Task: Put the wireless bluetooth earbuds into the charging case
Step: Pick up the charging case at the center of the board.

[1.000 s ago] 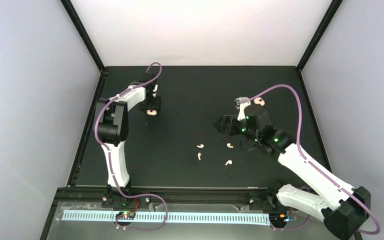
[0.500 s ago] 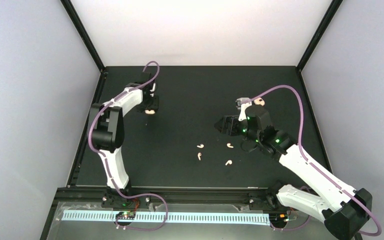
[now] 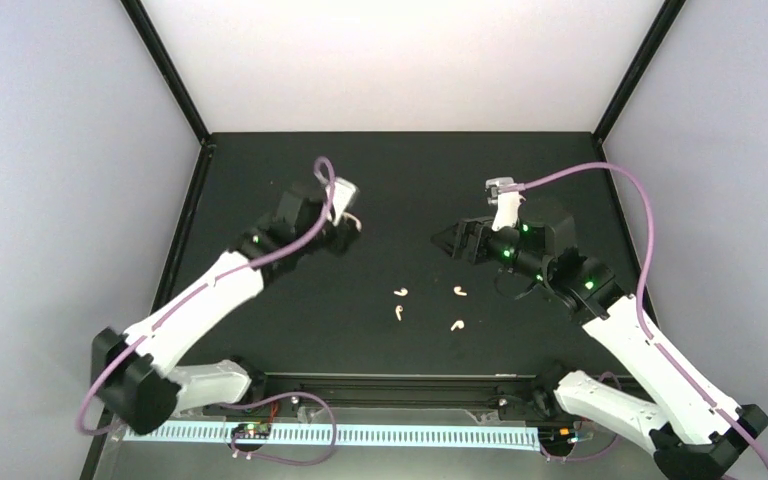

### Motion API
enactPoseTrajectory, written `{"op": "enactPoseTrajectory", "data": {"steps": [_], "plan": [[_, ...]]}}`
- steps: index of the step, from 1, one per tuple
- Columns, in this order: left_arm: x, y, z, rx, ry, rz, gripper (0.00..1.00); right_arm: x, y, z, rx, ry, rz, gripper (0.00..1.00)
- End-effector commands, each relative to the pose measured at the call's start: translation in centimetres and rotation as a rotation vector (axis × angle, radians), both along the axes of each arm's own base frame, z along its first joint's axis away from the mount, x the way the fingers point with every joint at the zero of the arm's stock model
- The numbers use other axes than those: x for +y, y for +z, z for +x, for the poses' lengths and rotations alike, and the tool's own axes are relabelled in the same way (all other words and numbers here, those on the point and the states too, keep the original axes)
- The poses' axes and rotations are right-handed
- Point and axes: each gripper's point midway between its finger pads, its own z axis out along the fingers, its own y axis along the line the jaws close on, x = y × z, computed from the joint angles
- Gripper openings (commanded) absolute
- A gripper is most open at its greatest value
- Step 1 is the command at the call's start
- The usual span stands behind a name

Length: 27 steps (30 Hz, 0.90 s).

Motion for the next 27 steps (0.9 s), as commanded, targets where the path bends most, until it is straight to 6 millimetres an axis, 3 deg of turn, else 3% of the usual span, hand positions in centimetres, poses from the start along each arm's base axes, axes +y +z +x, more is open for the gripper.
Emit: {"op": "enactPoseTrajectory", "data": {"steps": [1,5,10,21,27], "plan": [[-5.7,4.7,-5.9,-0.253,-0.311,-0.005,0.17,2.0,0.6,-2.4,0.073,0.161,0.038,0.91],[-8.5,6.1,-10.6,-0.361,-0.485,-0.019,0.17,3.1,-0.5,-3.0,0.129,0.222,0.054,0.89],[-10.5,6.3,-13.5,-0.440,-0.598,0.004,0.17,5.1,-2.4,-4.2,0.226,0.322,0.123,0.83],[-12.0,8.7,-15.0,-0.535,-0.661,-0.052,0.09,6.3,-1.7,-3.3,0.180,0.308,0.064,0.82],[-12.3,8.5,-15.3,-0.534,-0.674,-0.057,0.02,7.5,-0.8,-3.3,0.171,0.331,0.071,0.82]]}}
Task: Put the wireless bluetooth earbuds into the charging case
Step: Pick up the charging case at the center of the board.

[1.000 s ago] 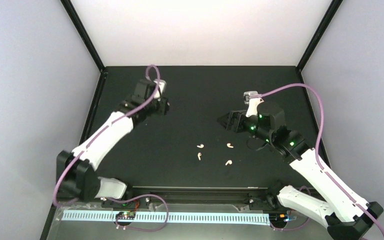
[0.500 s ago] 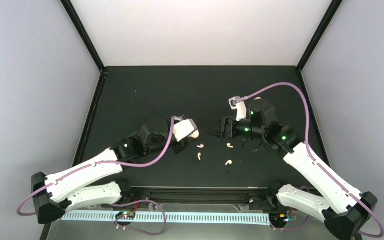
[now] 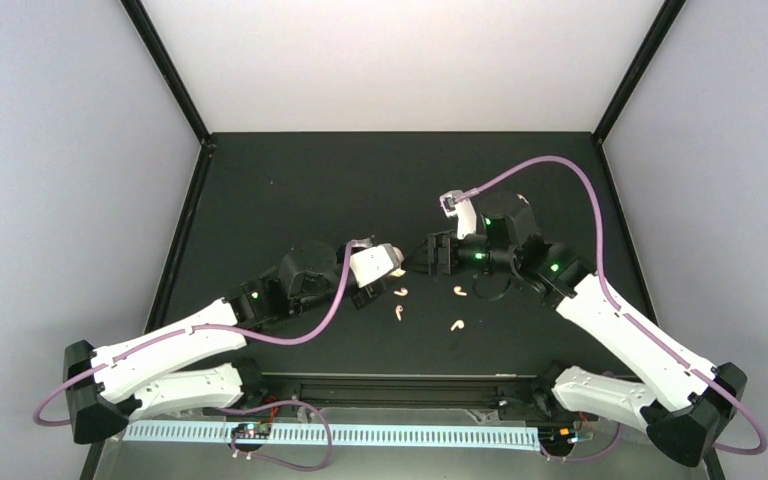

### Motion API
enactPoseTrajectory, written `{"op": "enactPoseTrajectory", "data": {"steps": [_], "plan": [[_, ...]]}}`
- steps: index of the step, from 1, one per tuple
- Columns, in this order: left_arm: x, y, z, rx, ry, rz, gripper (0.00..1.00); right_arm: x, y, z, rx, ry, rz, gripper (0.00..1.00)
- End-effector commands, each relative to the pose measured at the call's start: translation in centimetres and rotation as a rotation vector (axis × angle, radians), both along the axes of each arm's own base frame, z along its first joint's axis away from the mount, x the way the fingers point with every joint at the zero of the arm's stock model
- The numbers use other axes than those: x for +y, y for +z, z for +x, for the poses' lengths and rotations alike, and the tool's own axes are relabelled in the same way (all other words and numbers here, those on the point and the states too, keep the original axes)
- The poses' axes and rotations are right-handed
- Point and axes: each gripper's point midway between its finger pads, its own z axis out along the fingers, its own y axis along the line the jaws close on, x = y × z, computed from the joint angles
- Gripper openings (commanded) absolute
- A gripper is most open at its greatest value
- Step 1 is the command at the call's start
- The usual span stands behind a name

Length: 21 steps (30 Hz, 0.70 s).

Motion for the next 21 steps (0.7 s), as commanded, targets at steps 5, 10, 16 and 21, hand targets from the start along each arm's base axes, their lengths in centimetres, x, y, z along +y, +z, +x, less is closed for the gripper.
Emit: {"op": "enactPoseTrajectory", "data": {"steps": [5,10,16,21], "plan": [[-0.3,1.8,-0.4,-0.056,-0.018,-0.051,0.01,1.6,1.6,0.6,-0.020,0.005,0.009,0.80],[-0.3,1.6,-0.3,-0.060,-0.013,-0.043,0.02,2.4,1.8,0.8,-0.007,0.028,0.019,0.73],[-0.3,1.5,-0.2,-0.063,-0.007,-0.041,0.02,2.9,1.5,0.7,0.013,0.042,0.020,0.60],[-0.4,1.5,-0.2,-0.059,-0.007,-0.045,0.02,3.4,1.3,0.6,0.029,0.060,0.029,0.54]]}}
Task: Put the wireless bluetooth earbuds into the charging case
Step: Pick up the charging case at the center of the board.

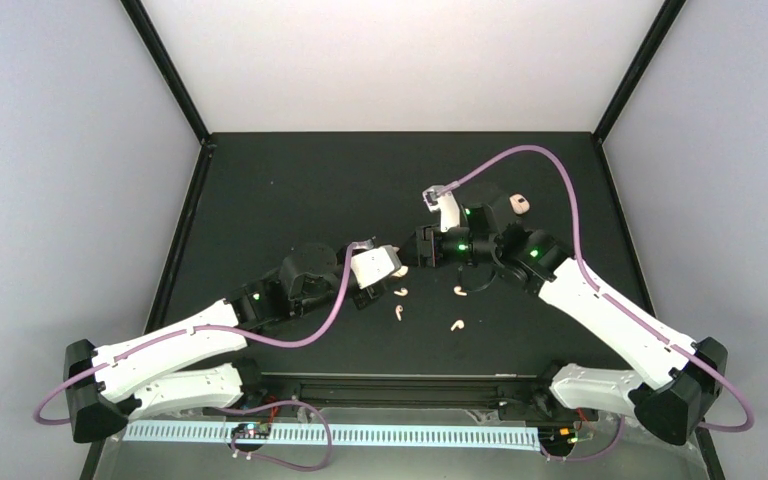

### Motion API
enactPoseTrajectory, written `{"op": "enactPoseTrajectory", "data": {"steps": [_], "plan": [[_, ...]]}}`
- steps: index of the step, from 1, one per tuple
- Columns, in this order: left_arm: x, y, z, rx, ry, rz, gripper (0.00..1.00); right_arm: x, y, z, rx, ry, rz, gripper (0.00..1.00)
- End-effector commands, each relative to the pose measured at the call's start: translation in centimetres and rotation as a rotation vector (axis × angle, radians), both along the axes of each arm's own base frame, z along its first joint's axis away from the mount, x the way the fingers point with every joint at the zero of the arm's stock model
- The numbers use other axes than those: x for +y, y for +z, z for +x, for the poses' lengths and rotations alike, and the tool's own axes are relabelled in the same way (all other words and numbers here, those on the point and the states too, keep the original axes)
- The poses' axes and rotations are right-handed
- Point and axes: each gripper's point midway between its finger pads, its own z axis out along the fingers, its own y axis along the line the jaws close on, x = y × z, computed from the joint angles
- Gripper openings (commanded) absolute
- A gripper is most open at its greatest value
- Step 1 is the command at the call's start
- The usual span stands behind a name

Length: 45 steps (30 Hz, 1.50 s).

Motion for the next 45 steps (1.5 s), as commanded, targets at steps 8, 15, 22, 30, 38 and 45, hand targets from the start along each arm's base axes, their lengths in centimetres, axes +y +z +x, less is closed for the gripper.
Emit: {"op": "enactPoseTrajectory", "data": {"steps": [8,15,22,30,38,45], "plan": [[0.0,1.3,0.0,-0.032,0.008,-0.038,0.03,1.8,1.6,-0.5,0.004,0.054,0.070,0.38],[0.1,1.3,0.1,-0.027,0.016,-0.041,0.05,2.1,1.5,-0.8,0.010,0.068,0.071,0.26],[0.2,1.3,0.1,-0.022,0.023,-0.047,0.31,2.0,1.6,-1.1,-0.001,0.070,0.071,0.12],[0.5,2.0,-0.1,-0.015,0.025,-0.074,0.78,1.3,2.5,-1.3,-0.040,0.066,0.066,0.01],[1.3,3.8,-3.7,0.055,-0.113,-0.132,0.99,-1.1,5.1,-3.5,-0.201,0.140,0.018,0.01],[0.7,6.1,-12.7,0.124,-0.607,-0.250,0.99,-2.2,7.5,-8.1,-0.308,0.351,0.054,0.01]]}}
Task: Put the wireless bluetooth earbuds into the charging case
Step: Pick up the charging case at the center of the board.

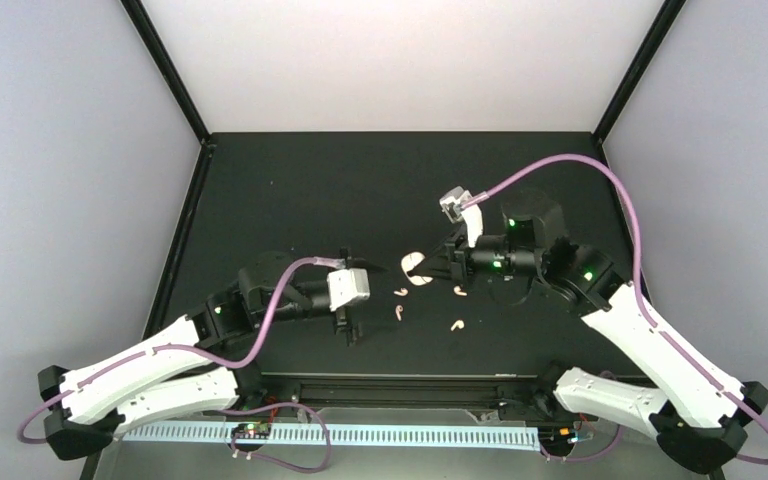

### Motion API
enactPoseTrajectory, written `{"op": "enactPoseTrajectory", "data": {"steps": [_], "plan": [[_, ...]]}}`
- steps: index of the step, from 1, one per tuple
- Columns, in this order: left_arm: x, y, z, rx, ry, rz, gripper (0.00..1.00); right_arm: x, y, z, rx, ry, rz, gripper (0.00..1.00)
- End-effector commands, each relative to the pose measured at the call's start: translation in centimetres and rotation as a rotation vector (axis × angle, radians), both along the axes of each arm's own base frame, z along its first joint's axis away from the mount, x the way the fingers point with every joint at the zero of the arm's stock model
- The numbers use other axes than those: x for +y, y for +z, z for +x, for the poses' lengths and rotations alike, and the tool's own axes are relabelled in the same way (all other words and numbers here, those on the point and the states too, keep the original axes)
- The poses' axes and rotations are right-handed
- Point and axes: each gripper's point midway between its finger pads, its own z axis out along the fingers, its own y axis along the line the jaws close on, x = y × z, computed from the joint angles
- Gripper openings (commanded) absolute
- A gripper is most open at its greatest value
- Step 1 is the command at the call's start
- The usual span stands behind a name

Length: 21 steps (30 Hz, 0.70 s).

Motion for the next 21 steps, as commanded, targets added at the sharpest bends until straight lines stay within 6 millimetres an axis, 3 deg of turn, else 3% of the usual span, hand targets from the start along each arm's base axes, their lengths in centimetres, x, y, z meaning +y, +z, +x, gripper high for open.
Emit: {"op": "enactPoseTrajectory", "data": {"steps": [1,6,11,21], "plan": [[-0.1,2.4,-6.4,0.035,-0.351,-0.102,0.99,-0.4,1.1,-3.8,-0.066,0.197,-0.013,0.01],[-0.5,4.6,-7.1,0.079,-0.449,-0.092,0.97,-1.2,1.6,-6.0,-0.127,0.300,-0.011,0.01],[-1.2,4.5,-5.9,0.154,-0.469,-0.072,0.93,-2.0,2.3,-8.0,-0.189,0.367,0.033,0.01],[-2.7,5.1,-4.5,0.237,-0.466,-0.069,0.90,-2.2,2.0,-8.3,-0.218,0.372,0.031,0.01]]}}
